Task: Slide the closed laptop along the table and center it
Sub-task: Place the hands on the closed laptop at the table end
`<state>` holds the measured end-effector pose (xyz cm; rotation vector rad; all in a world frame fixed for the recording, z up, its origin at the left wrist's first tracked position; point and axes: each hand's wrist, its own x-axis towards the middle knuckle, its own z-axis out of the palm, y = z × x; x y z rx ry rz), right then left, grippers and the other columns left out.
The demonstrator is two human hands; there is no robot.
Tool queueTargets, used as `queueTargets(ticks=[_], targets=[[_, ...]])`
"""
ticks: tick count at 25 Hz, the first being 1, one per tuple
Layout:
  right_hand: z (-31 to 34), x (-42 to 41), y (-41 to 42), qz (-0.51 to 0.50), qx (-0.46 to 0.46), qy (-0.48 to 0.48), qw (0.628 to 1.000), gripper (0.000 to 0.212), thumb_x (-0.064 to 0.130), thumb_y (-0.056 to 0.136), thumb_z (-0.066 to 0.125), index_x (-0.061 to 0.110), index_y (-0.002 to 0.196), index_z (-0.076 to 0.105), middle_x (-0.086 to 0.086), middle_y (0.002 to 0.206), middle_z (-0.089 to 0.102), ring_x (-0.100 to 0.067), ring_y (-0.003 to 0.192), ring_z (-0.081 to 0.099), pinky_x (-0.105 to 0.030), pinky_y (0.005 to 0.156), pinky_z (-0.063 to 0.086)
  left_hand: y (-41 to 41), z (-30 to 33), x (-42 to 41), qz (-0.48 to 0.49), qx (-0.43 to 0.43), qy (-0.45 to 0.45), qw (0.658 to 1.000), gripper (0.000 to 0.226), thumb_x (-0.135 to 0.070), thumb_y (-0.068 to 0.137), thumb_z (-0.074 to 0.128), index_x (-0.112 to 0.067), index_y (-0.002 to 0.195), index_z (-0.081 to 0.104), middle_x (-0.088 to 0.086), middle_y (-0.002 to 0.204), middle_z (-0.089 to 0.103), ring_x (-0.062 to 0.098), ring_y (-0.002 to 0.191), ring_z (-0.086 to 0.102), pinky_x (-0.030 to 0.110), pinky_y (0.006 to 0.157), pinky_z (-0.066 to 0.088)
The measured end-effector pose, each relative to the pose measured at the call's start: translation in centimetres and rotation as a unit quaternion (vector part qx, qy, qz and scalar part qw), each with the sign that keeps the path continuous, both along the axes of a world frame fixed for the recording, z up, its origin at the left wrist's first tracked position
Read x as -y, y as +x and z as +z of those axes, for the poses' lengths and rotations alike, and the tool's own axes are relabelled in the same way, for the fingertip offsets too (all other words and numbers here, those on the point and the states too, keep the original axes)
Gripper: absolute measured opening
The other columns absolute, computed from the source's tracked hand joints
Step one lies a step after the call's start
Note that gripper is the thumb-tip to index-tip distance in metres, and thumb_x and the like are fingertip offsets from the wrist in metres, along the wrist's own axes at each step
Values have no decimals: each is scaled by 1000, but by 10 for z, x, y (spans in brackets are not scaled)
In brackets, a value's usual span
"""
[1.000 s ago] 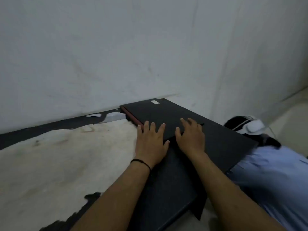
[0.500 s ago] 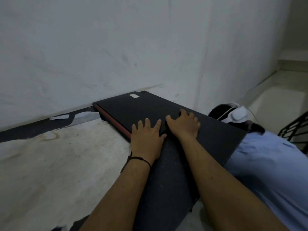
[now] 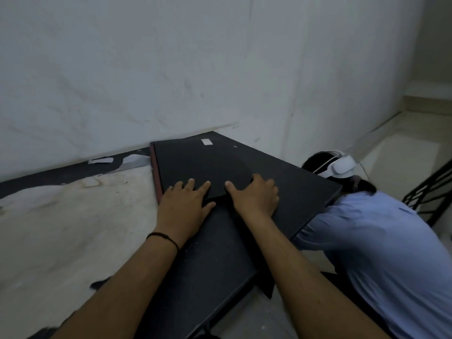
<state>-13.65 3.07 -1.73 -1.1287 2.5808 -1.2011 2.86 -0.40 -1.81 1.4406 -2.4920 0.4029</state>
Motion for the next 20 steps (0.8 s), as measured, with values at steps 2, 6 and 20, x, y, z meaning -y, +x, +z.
queueTargets(ticks=[2, 6, 20], targets=[[-3, -11, 16, 2, -19, 5, 1000, 82, 74, 74, 64, 16, 132, 54, -13, 136, 50, -32, 126, 46, -45, 107, 37, 10, 0, -9, 23, -1, -4, 1000, 69, -68, 97, 31, -34, 156, 32, 6, 155, 46, 29, 137, 46, 42, 108, 43], [8, -12, 5, 41, 19, 17, 999, 89, 76, 65, 69, 19, 131, 55, -7, 133, 57, -29, 123, 54, -46, 104, 42, 5, 3, -13, 47, -14, -8, 999, 74, -75, 92, 32, -29, 149, 45, 9, 138, 58, 31, 121, 55, 43, 95, 49], [22, 51, -63, 160, 98, 76, 979, 37, 45, 90, 63, 12, 92, 79, -5, 99, 75, -25, 90, 68, -38, 88, 56, -106, 2, -13, 57, -71, 85, 992, 98, -77, 87, 40, -12, 159, 22, 24, 163, 24, 46, 149, 20, 66, 118, 13]])
